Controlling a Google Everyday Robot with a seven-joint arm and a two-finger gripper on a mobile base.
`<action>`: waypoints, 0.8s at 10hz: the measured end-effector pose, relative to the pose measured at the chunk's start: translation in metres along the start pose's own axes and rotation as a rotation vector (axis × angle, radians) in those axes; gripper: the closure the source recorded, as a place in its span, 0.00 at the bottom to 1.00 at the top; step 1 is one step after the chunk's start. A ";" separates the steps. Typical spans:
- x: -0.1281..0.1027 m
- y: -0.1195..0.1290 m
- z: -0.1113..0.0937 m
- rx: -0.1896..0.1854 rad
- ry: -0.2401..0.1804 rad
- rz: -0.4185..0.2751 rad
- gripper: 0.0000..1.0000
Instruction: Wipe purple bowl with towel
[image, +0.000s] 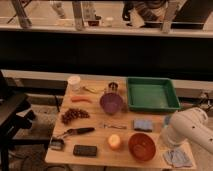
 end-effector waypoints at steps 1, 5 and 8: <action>0.002 -0.001 -0.005 0.019 0.023 0.010 0.55; 0.008 -0.004 -0.018 0.059 0.052 0.028 0.21; 0.016 -0.007 -0.020 0.069 0.037 0.044 0.20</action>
